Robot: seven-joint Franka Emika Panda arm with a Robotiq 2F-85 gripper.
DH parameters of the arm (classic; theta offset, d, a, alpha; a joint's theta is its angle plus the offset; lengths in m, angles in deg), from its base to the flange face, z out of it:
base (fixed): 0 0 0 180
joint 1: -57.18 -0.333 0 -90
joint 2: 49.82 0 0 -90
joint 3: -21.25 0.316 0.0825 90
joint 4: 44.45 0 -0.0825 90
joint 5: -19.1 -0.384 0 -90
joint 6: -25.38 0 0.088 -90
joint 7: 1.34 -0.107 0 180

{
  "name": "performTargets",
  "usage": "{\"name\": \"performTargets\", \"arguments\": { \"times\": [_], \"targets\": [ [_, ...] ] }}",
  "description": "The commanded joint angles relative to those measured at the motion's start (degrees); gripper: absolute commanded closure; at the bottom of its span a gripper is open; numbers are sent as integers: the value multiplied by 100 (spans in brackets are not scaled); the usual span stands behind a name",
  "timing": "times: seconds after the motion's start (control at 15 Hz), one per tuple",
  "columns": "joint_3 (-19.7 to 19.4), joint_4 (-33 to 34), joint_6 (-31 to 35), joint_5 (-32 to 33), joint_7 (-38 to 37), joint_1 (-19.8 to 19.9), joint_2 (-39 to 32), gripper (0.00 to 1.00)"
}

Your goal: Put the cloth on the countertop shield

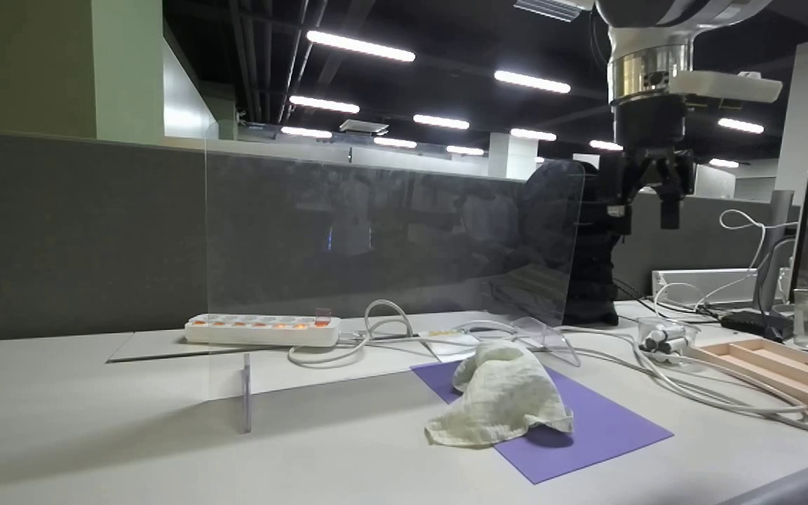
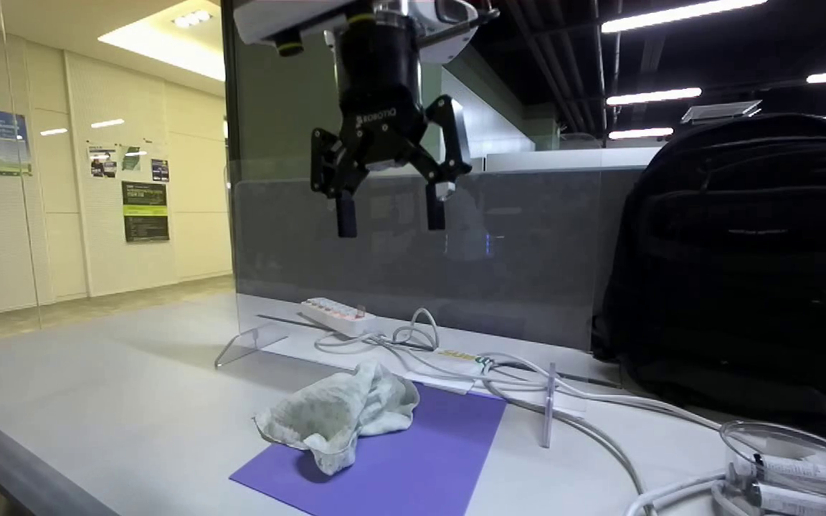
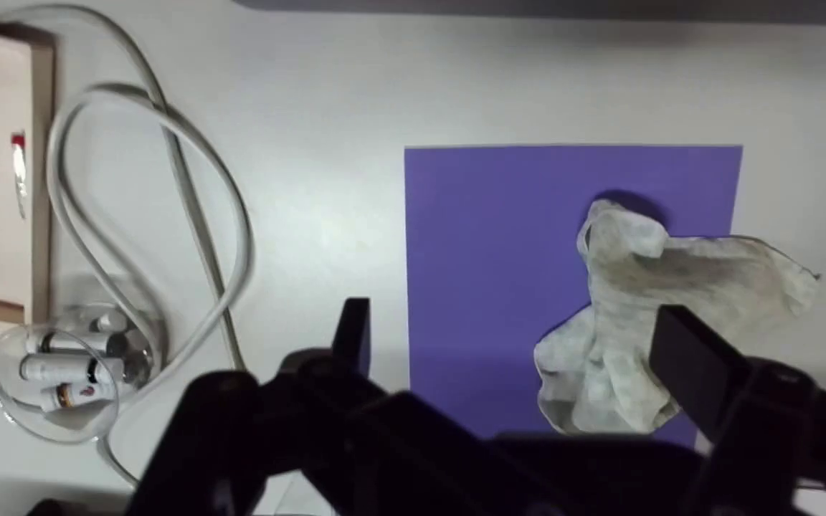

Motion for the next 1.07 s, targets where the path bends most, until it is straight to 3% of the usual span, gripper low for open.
{"name": "performTargets", "arguments": {
  "times": [0.0, 0.2, 0.47, 0.53, 0.8, 1.0],
  "targets": [
    [106, -112, 1078, -260, -89, -229, -521, 0],
    [206, -8, 1692, -593, 45, -430, -1164, 0],
    [361, 225, 1939, -964, 245, -581, -1900, 0],
    [365, -44, 1940, -831, 157, -512, -1552, 0],
    [401, -16, 1977, -842, 158, -507, -1694, 0],
    [441, -8, 2091, -453, -65, -497, -1885, 0]
  ]
}}
